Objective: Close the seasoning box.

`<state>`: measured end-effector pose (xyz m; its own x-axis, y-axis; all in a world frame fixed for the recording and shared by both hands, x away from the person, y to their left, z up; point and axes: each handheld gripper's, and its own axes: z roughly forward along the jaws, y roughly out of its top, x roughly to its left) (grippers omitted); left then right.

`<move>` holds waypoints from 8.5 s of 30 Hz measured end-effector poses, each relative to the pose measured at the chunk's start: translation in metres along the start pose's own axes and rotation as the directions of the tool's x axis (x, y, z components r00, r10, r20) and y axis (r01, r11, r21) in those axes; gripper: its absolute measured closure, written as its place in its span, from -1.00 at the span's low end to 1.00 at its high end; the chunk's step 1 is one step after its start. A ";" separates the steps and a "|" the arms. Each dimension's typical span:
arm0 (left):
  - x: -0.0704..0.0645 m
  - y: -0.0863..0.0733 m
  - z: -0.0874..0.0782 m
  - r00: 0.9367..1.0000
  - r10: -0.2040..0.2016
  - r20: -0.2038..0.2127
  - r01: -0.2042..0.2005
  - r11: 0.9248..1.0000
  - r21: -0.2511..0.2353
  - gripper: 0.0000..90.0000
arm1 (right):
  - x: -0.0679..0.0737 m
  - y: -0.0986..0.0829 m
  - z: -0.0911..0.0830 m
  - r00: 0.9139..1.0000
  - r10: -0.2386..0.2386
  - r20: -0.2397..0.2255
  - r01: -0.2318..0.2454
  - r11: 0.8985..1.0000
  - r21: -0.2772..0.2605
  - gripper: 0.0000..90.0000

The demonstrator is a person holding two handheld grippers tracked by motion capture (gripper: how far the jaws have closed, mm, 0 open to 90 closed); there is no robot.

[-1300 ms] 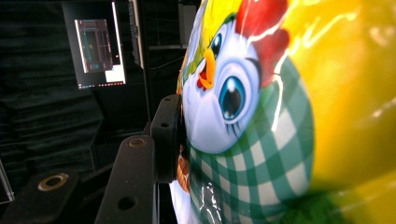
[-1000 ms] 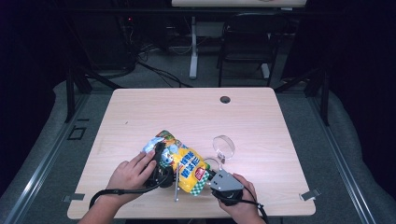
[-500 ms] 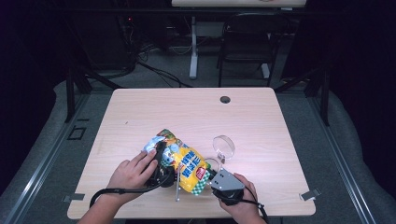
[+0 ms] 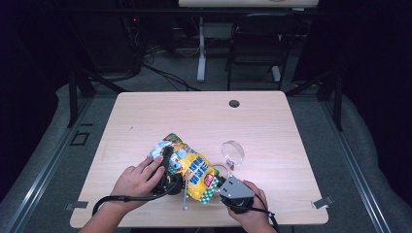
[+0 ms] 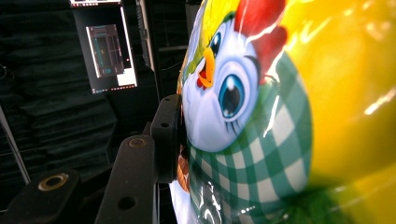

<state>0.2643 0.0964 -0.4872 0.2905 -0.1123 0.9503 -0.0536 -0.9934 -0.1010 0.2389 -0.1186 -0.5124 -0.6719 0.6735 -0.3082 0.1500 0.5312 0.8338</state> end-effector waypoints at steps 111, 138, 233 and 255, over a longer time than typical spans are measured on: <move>0.011 0.011 -0.011 0.989 0.131 -0.073 -0.130 0.991 0.016 0.40 | -0.002 -0.002 0.004 0.999 0.040 -0.005 -0.040 0.999 -0.005 0.95; 0.012 0.014 -0.013 0.987 0.139 -0.080 -0.140 0.990 -0.004 0.42 | -0.006 -0.006 0.005 0.997 0.072 0.003 -0.072 0.997 0.003 0.94; 0.014 0.020 -0.020 0.981 0.188 -0.053 -0.189 0.982 -0.016 0.60 | -0.007 -0.007 0.013 0.995 0.096 -0.011 -0.096 0.995 0.016 0.94; 0.013 0.022 -0.022 0.978 0.199 -0.057 -0.200 0.980 -0.017 0.64 | -0.006 -0.006 0.014 0.996 0.092 -0.012 -0.092 0.996 0.017 0.94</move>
<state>0.2461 0.0738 -0.4710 0.2189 -0.3061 0.9265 -0.1270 -0.9504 -0.2840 0.2521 -0.1191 -0.5222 -0.6639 0.7132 -0.2248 0.2231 0.4759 0.8508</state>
